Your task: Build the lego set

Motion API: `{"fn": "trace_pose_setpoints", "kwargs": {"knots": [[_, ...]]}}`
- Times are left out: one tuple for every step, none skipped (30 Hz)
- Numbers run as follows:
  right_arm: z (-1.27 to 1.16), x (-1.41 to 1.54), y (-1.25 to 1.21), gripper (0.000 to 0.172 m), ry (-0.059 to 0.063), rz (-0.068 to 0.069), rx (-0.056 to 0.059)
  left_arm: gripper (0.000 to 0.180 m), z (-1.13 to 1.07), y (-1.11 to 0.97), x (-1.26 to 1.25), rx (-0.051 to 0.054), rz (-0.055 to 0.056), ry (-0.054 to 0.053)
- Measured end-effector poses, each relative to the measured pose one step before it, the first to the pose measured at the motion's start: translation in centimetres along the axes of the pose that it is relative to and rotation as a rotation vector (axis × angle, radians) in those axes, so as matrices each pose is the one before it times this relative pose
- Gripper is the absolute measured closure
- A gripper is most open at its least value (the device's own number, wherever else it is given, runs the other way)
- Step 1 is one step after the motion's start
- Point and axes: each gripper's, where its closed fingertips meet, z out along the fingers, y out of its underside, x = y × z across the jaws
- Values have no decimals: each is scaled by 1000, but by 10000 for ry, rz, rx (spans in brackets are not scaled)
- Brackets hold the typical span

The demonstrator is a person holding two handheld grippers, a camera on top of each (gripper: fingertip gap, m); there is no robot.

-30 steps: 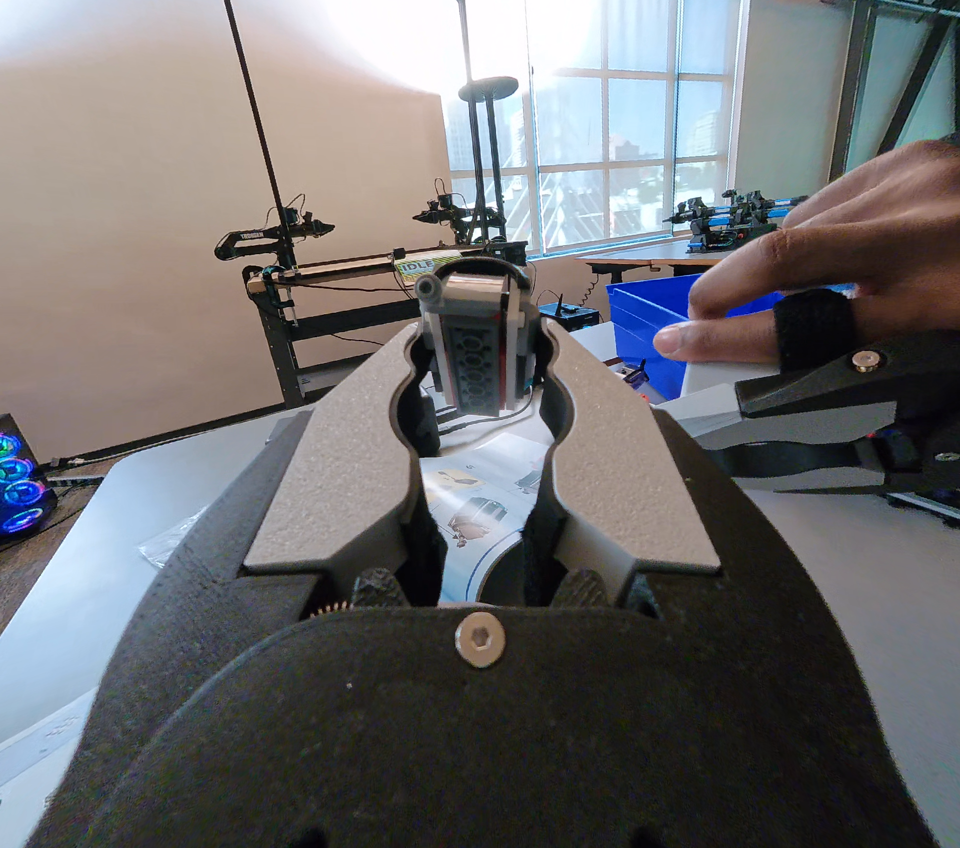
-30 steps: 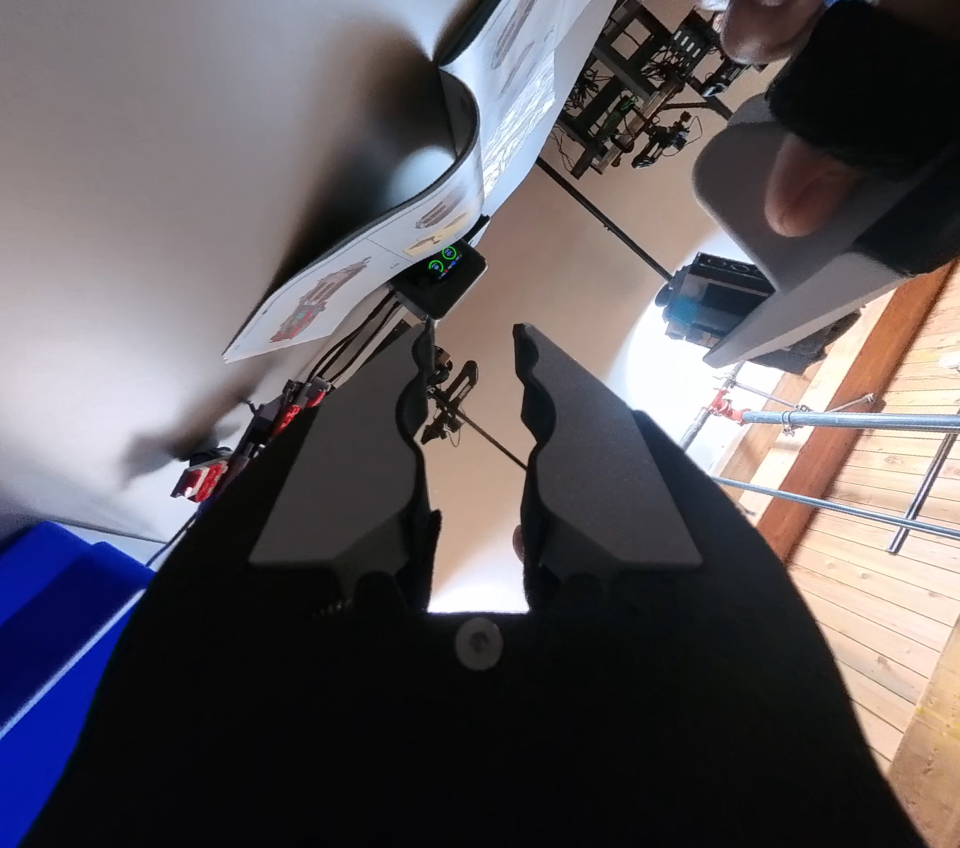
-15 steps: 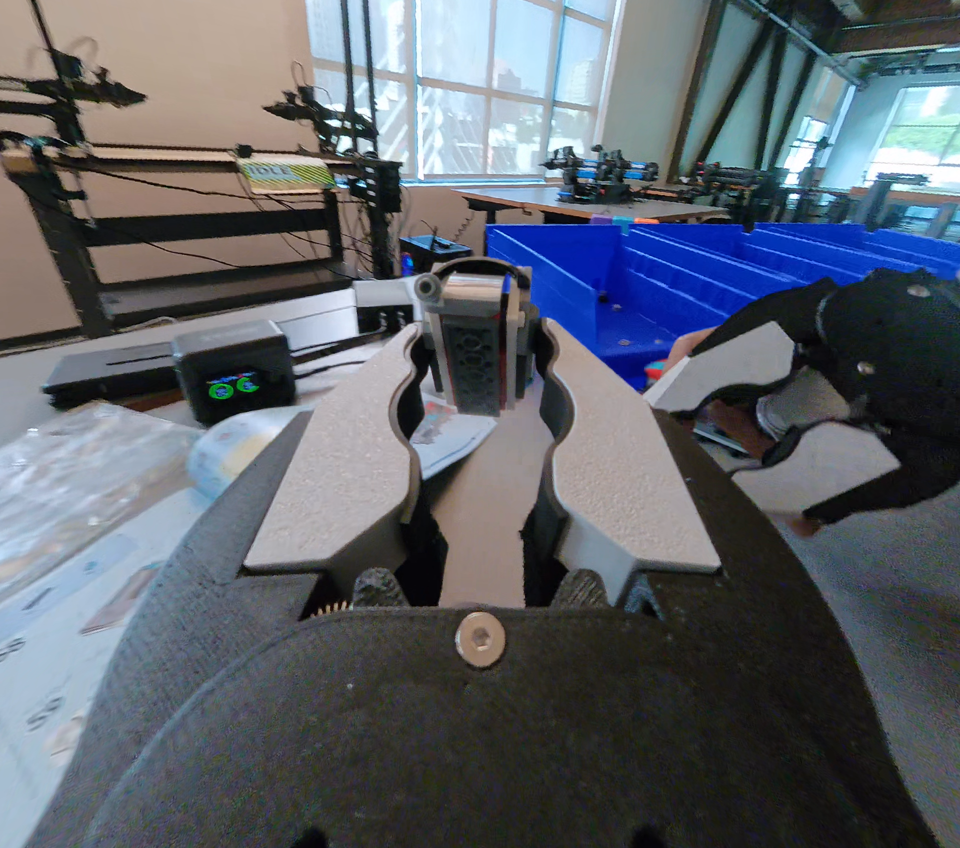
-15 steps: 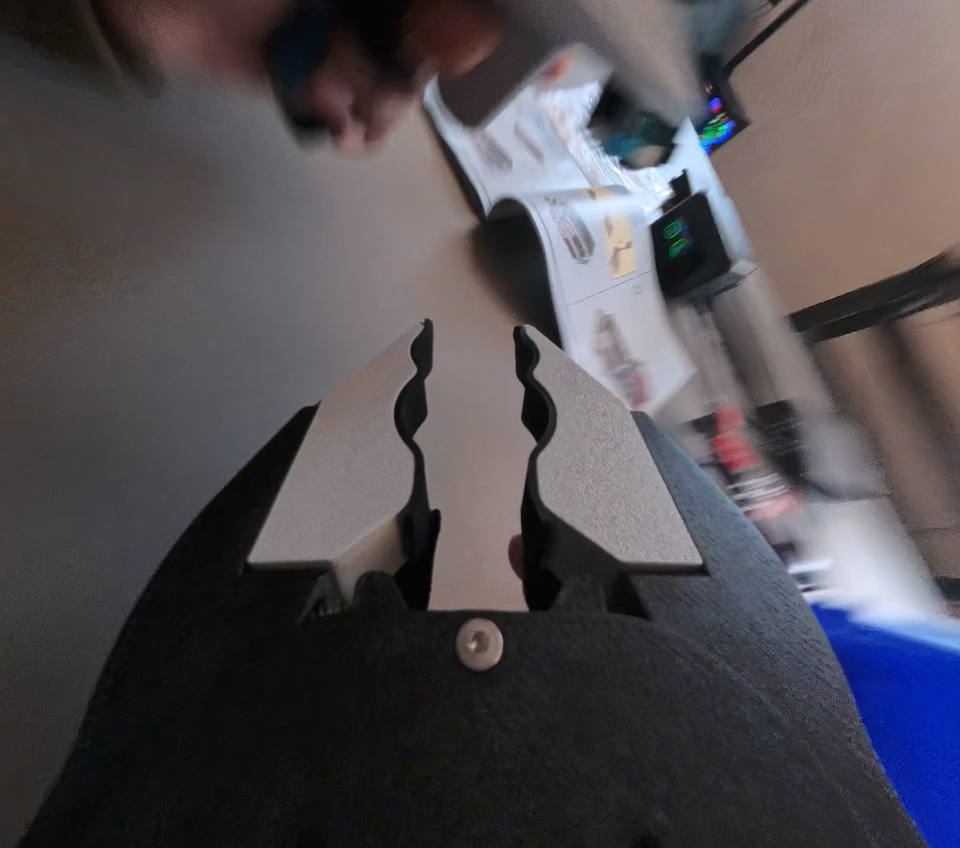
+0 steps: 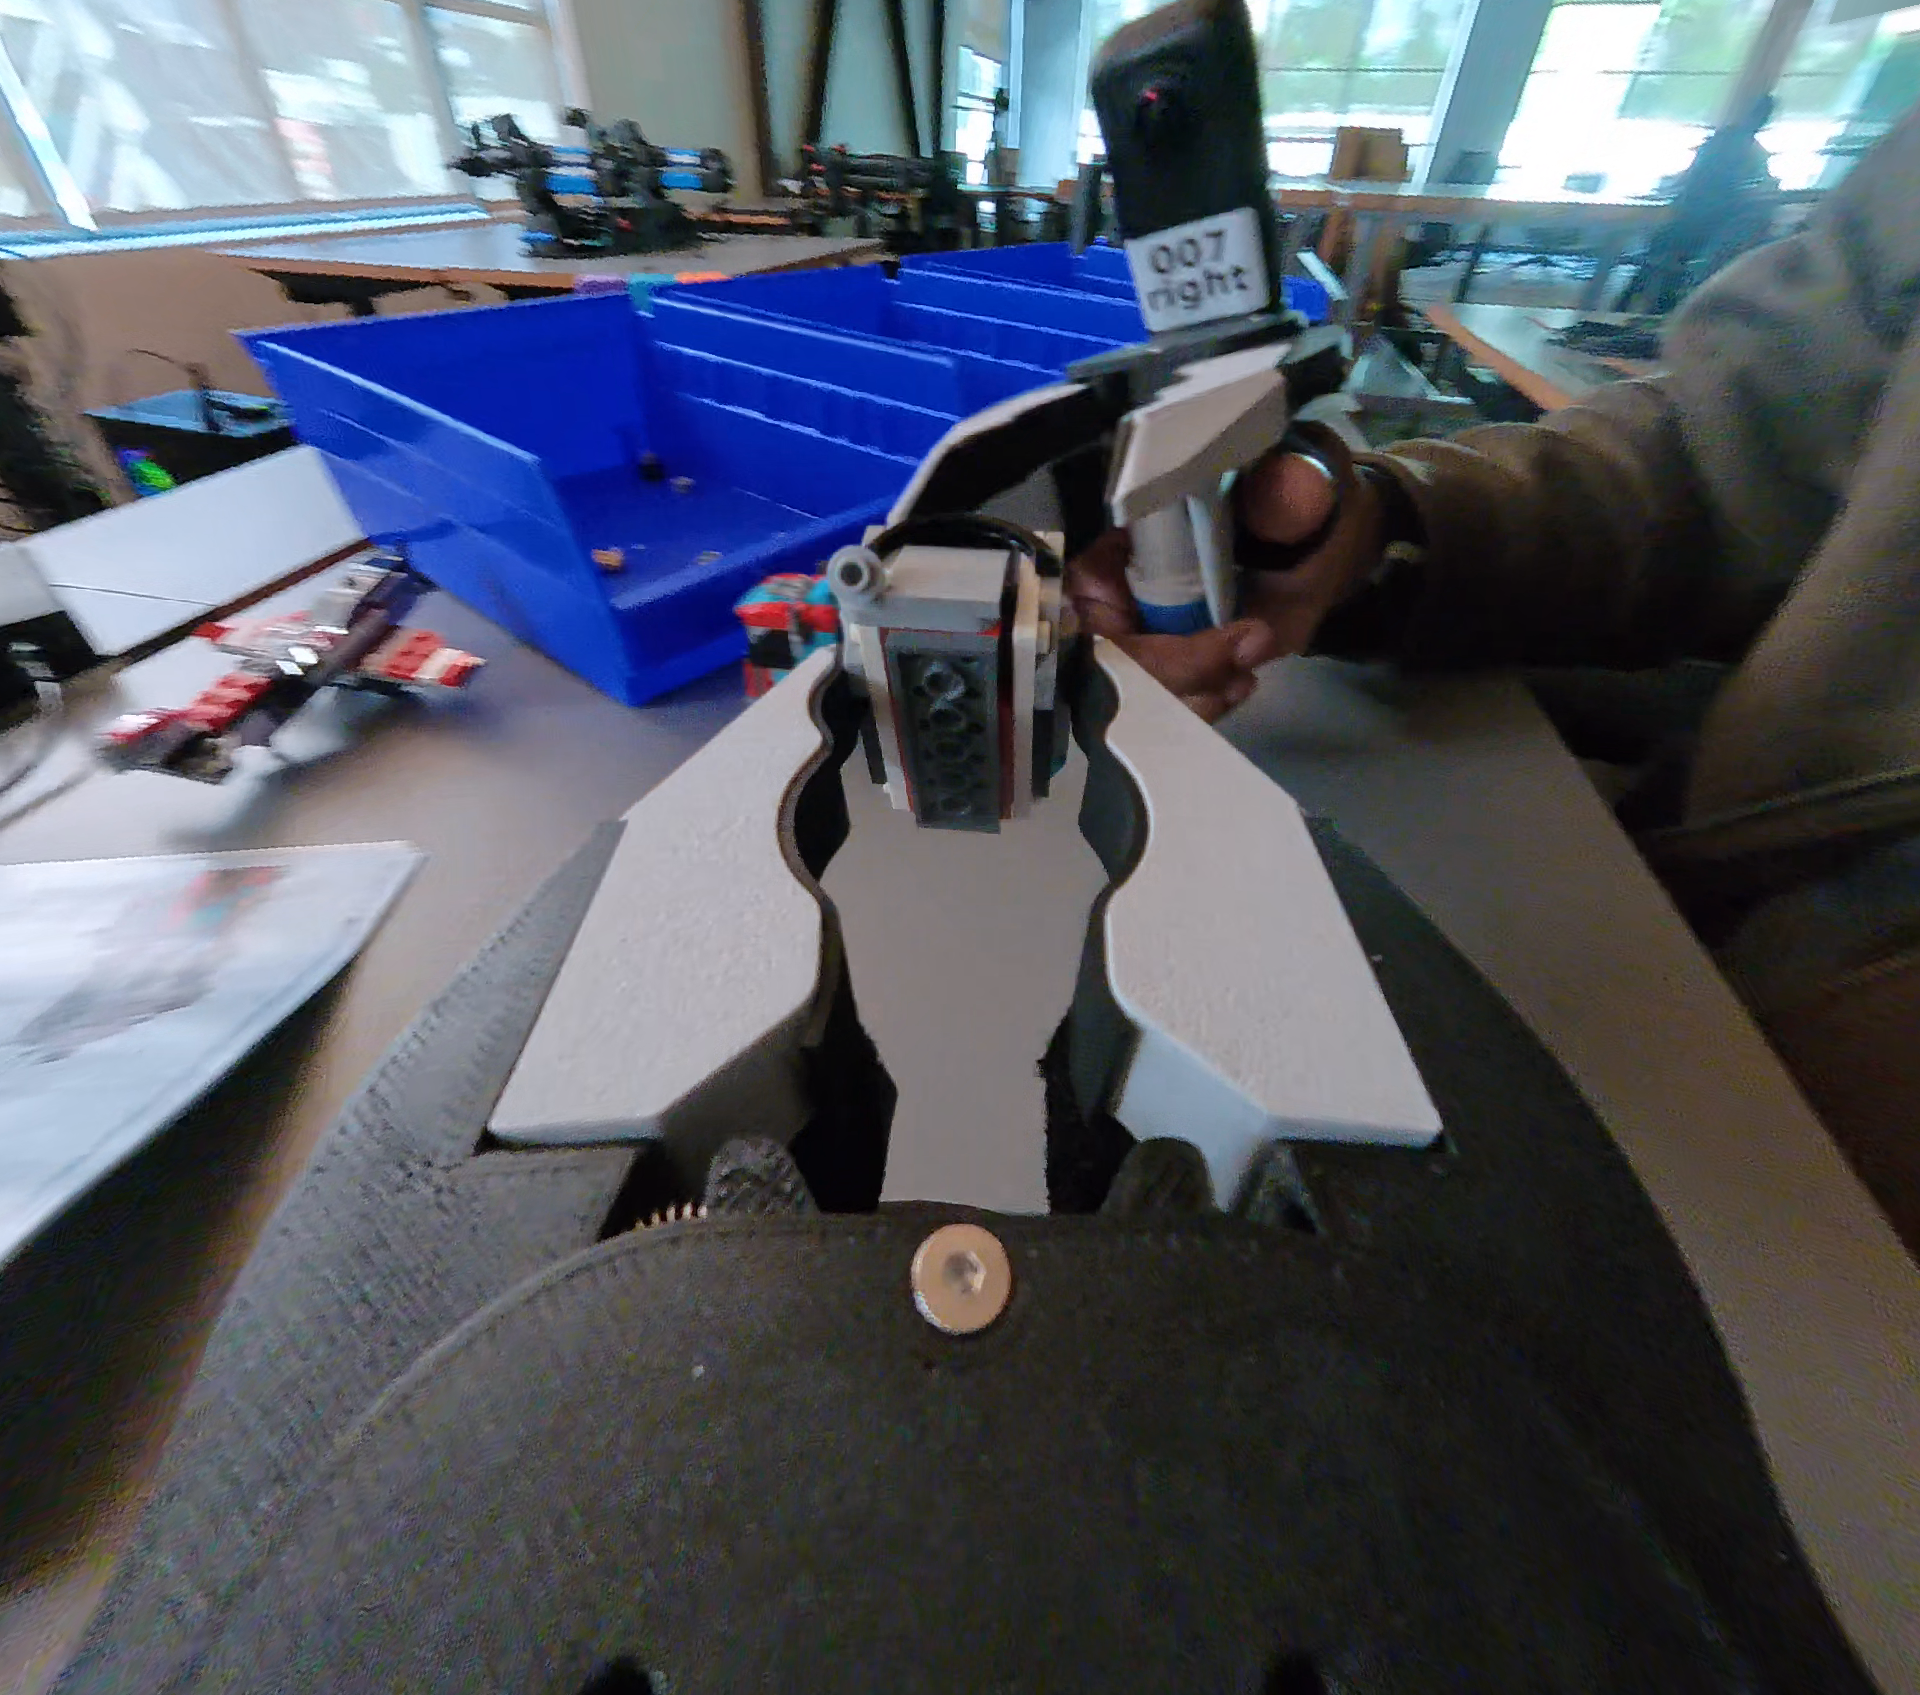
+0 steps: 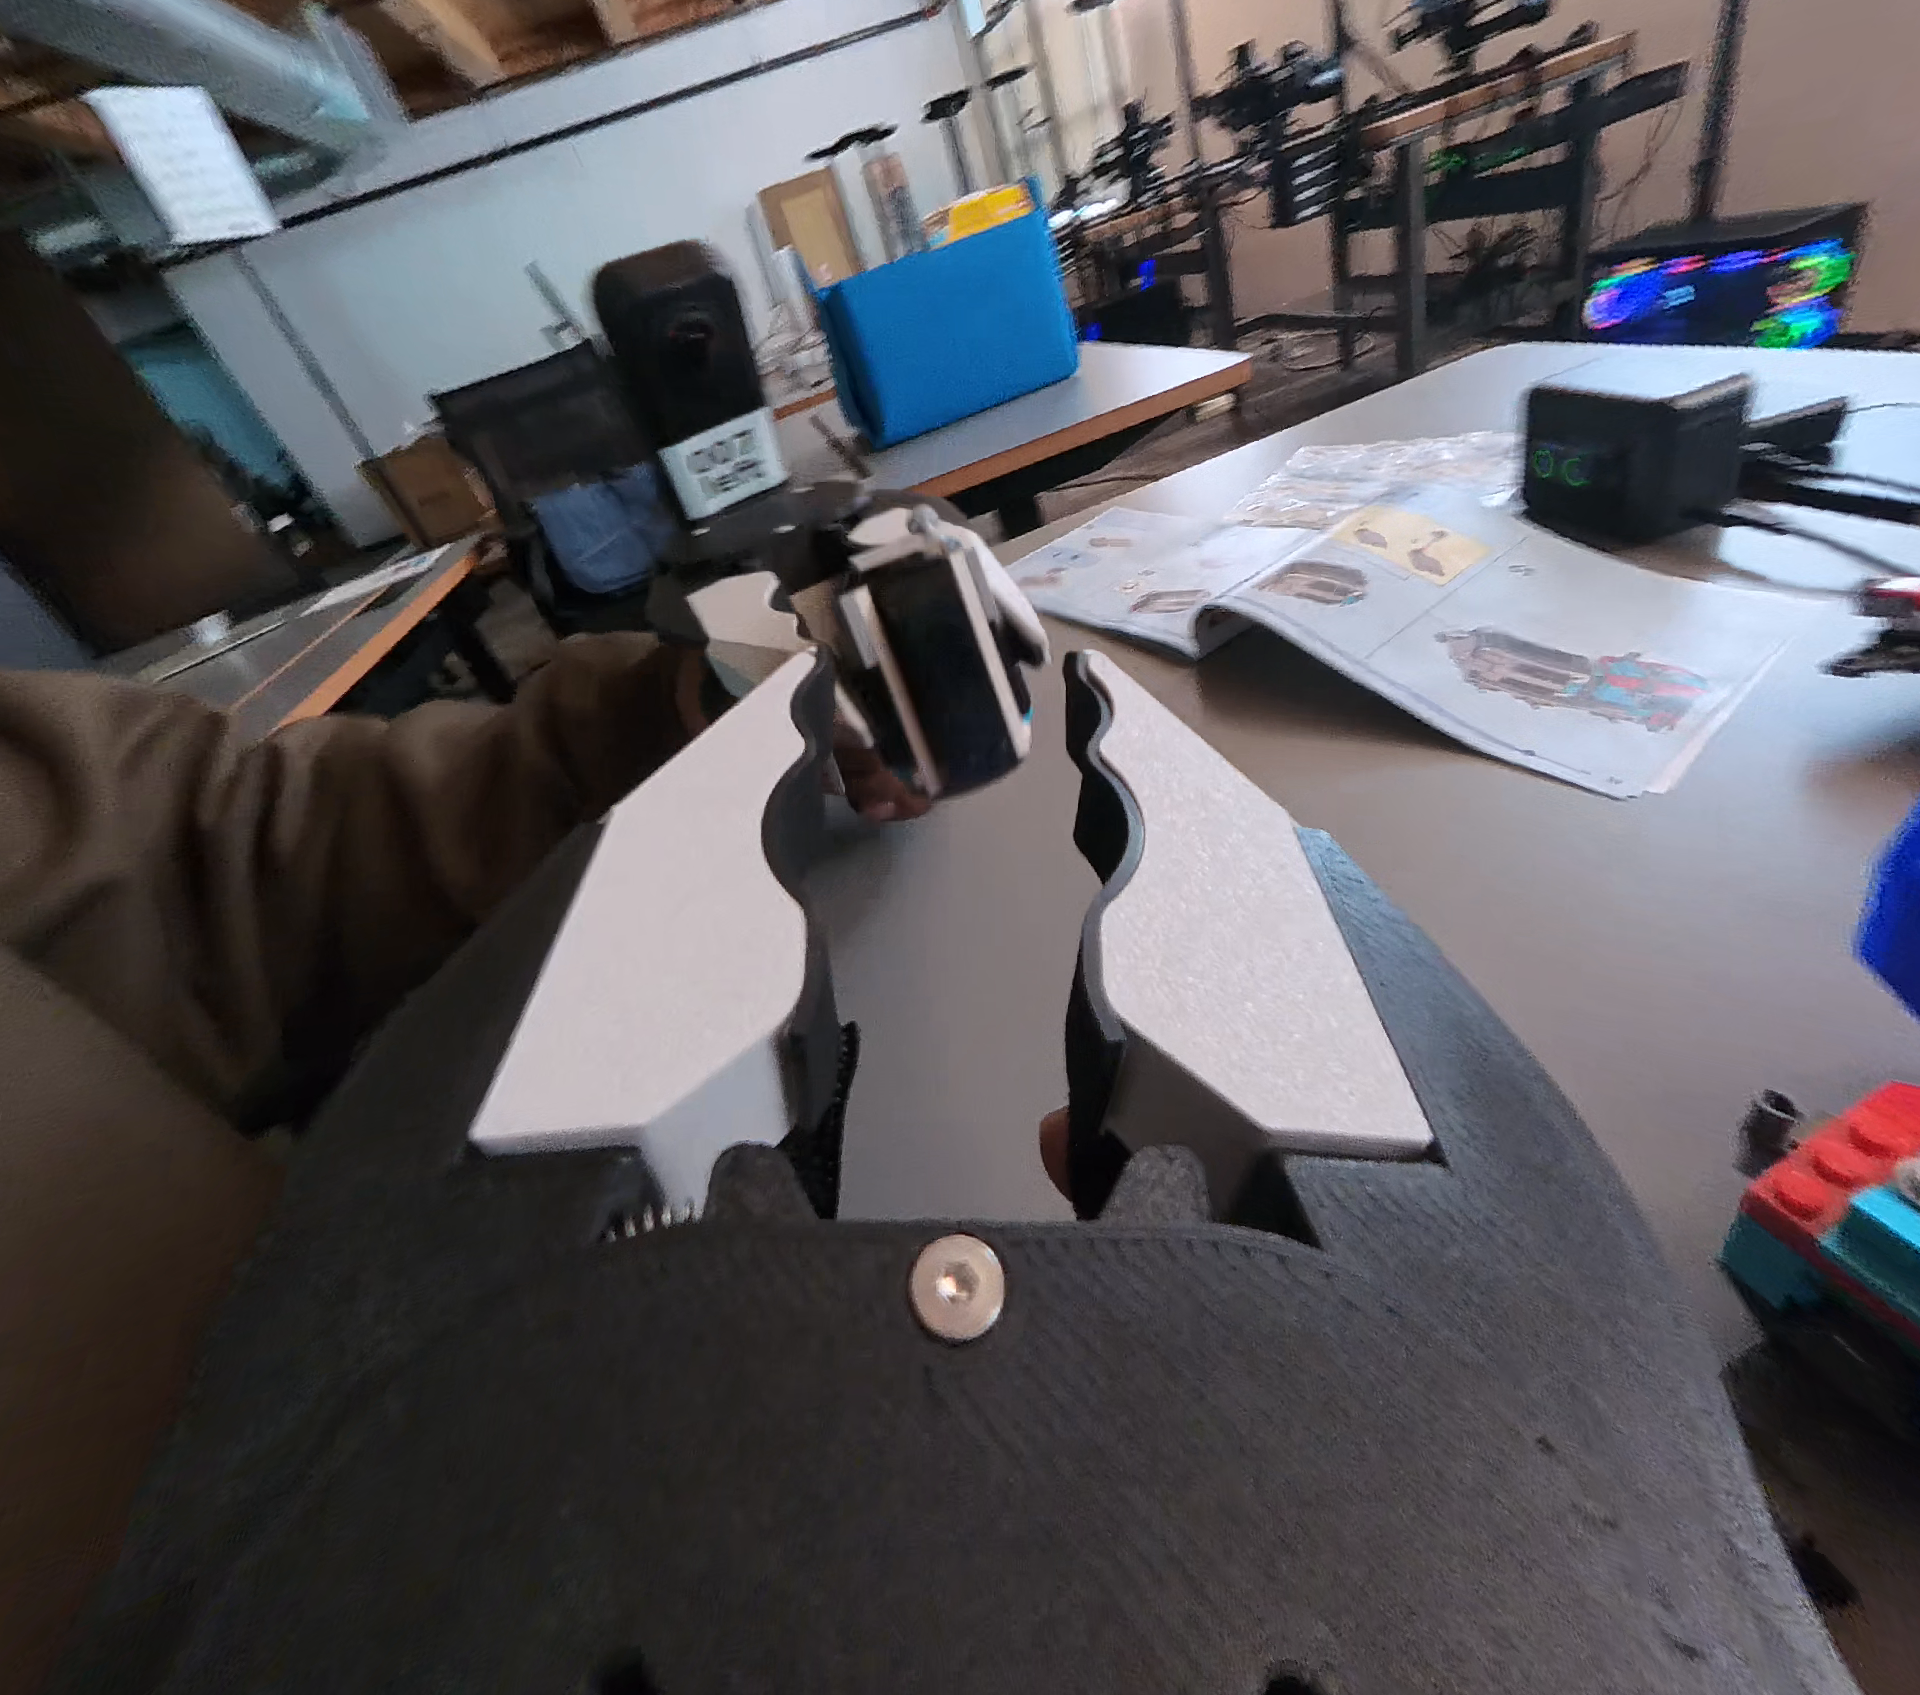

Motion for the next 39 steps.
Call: {"fn": "trace_pose_setpoints", "kwargs": {"knots": [[56, -368, 130, 126, -256, 44, -118, 138, 62, 216, 536, -69, -152, 319], [124, -364, 195, 127, -221, 43, -147, 138, 58, 185, 467, -73, -92, 271], [202, -197, 324, 127, -124, 27, -199, 138, 51, 146, 388, -48, -27, 209], [200, -169, 397, 127, -87, -23, -213, 138, 37, 52, 322, -29, -5, 162], [243, -201, 362, 127, -101, -49, -185, 138, 22, 1, 286, 1, -16, 148], [189, -204, 305, 127, -100, -33, -156, 138, -21, -50, 246, 46, -34, 139], [188, -148, 264, 127, -81, -24, -121, 138, -23, -32, 264, 29, -82, 173], [195, -113, 220, 127, -65, -28, -85, 138, 9, 25, 178, -10, -97, 144], [57, -48, 90, 127, 10, -32, -28, 138, -25, 88, -17, -34, -79, 25], [21, -28, 60, 128, -23, -28, -50, 138, -51, 48, -56, -3, -44, 2], [-4, -18, 12, 128, -15, -11, -23, 138, -16, 58, 27, -33, -63, 50], [-78, -69, -30, 128, -13, -12, -7, 138, -5, 25, 22, -15, -42, 31], [-74, 29, -25, 128, 3, -30, -1, 138, 18, 36, 6, -25, -53, 19], [1, 35, -3, 128, 24, -44, 0, 138, 32, 118, 41, -86, -66, 38], [41, 36, -10, 128, 48, -64, -3, 138, 57, 150, 38, -108, -26, 23], [72, -1, 35, 128, 29, -65, -13, 138, 35, 115, 43, -86, -5, 12], [61, -31, 73, 128, 5, -45, -30, 138, 24, 104, 1, -73, -22, -1], [70, -5, 145, 128, -5, -41, -69, 138, 11, 106, 9, -82, -33, 3], [44, 16, 143, 128, 5, -56, -58, 138, 8, 142, 9, -98, -49, 17], [14, -10, 66, 130, -8, -24, -9, 138, -25, 121, -22, -83, -71, 6], [-25, 103, 113, 130, -20, 20, -40, 138, -28, 112, 11, -69, -81, 28], [33, 18, 102, 130, -31, 15, -38, 138, 10, 137, 57, -99, -77, 47], [69, -63, 112, 130, -37, 10, -42, 138, 43, 194, 64, -129, -61, 44], [65, -108, 118, 131, -67, 16, -47, 138, 59, 210, 114, -144, -68, 72], [21, -122, 114, 132, -74, 24, -33, 138, 1, 160, 95, -102, -85, 71], [23, -51, 119, 134, -38, 12, -47, 138, -29, 116, 1, -73, -70, 12], [39, 18, 107, 136, 9, -15, -44, 138, -28, 151, -36, -90, -57, -18], [30, 32, 101, 136, 21, -18, -54, 139, -25, 123, -20, -71, -74, -3], [43, 42, 82, 137, 14, 19, -58, 138, -9, 154, 6, -93, -86, 16], [62, 84, 112, 137, 32, 29, -56, 138, 12, 160, -11, -108, -69, 1], [85, 141, 99, 138, 39, 28, -67, 138, 1, 138, 8, -85, -28, -13], [50, 72, 112, 138, 31, 30, -87, 137, 29, 215, -62, -140, -1, -68], [49, 32, 111, 138, 20, 16, -104, 135, 17, 266, -2, -179, 42, -48], [35, 62, 130, 138, 43, -19, -130, 134, 6, 225, -16, -142, 51, -63], [24, 170, 189, 138, 104, -38, -195, 131, -27, 218, -89, -137, 37, -96], [3, 258, 201, 138, 145, -45, -237, 129, -75, 246, -178, -147, 28, -142], [-32, 310, 201, 138, 138, -39, -275, 126, -150, 279, -270, -161, 22, -189], [-44, 323, 219, 138, 118, -18, -321, 123, -220, 300, -397, -156, 17, -255], [-38, 344, 222, 138, 106, -1, -353, 121, -303, 322, -465, -143, -1, -284]]}}
